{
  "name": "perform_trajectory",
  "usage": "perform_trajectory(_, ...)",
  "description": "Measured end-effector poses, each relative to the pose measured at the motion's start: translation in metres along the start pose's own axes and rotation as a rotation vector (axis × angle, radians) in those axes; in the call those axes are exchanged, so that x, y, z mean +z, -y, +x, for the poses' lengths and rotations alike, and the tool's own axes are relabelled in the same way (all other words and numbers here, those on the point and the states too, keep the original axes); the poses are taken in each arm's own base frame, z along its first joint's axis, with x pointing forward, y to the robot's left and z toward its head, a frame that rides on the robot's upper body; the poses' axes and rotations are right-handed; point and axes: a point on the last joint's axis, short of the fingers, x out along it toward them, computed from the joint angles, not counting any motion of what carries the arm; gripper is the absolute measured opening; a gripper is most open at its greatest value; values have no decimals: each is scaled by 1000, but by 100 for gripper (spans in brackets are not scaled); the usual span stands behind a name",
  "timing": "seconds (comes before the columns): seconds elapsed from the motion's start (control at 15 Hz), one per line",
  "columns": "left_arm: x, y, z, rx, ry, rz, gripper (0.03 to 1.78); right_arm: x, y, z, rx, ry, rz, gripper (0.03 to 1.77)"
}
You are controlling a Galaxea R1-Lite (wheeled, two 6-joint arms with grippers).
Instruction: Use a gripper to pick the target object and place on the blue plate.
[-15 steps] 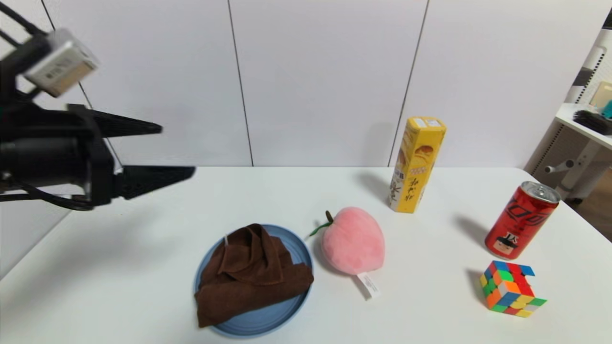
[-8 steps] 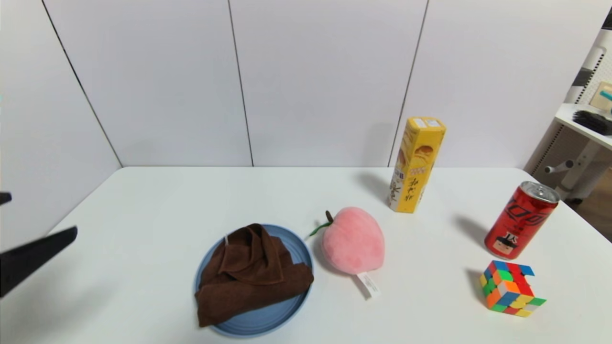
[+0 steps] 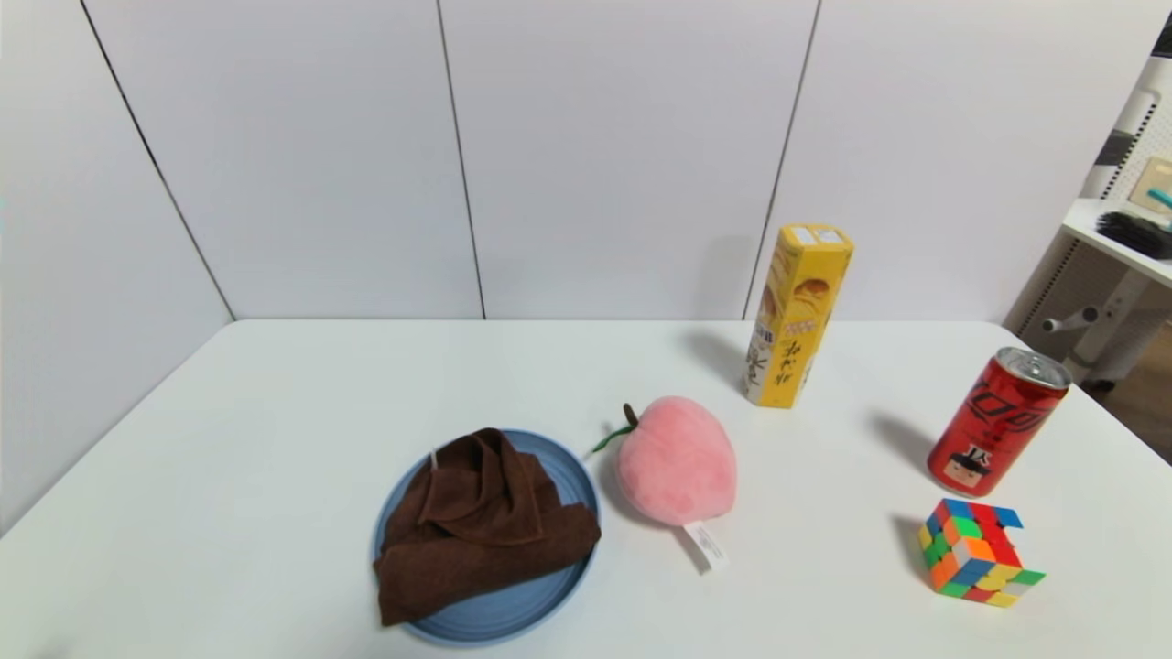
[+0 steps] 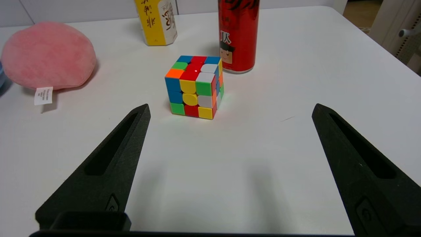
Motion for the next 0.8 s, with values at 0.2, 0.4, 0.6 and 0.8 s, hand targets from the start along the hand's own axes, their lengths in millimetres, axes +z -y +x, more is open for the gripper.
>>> perform_trajectory(0.2, -22, 5, -10, -19, 44, -60, 169, 0, 0, 0, 0, 0, 0, 170)
perform_trajectory(0.4, -29, 7, -15, -18, 81, -129, 169, 0, 0, 0, 0, 0, 0, 170)
perform_trajectory(0.6, -30, 7, -16, -6, 104, -161, 169, 0, 0, 0, 0, 0, 0, 170)
perform_trajectory(0.8, -30, 7, -17, 14, 107, -192, 169, 0, 0, 0, 0, 0, 0, 170)
